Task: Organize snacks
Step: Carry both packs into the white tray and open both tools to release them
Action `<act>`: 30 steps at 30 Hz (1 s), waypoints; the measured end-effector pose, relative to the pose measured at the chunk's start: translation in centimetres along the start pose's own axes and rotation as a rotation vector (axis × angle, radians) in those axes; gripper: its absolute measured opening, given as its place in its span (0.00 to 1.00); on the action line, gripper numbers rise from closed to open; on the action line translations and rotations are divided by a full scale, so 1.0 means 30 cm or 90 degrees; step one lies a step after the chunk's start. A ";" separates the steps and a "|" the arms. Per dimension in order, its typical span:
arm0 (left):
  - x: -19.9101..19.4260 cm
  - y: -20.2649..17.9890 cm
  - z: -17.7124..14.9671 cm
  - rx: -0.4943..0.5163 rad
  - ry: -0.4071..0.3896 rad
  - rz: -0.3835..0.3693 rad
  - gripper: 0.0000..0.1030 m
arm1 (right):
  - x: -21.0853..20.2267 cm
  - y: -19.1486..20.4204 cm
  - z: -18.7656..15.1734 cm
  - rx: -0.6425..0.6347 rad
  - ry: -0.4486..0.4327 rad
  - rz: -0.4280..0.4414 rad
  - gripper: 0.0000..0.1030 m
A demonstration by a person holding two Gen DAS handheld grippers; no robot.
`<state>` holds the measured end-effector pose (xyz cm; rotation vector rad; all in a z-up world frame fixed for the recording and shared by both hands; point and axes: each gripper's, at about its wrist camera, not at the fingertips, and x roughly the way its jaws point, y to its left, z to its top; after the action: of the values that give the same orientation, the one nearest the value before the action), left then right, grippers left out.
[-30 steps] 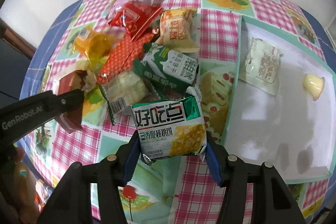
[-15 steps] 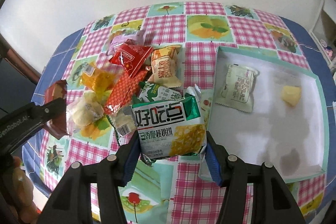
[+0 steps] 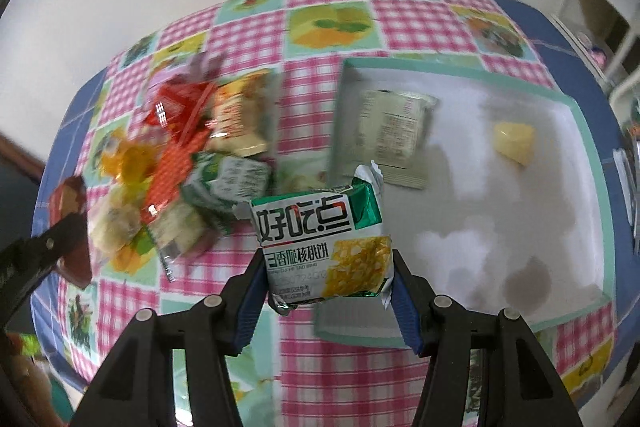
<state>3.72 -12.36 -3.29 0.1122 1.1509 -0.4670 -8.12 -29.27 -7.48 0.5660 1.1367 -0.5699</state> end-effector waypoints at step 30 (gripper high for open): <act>0.118 -0.593 -0.188 0.324 0.016 -0.050 0.40 | 0.000 -0.436 0.058 0.204 -0.012 -0.129 0.59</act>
<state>-7.27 -27.59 -6.14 0.5168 1.0427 -0.8245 -15.80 -39.94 -8.55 0.7221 1.0981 -0.9413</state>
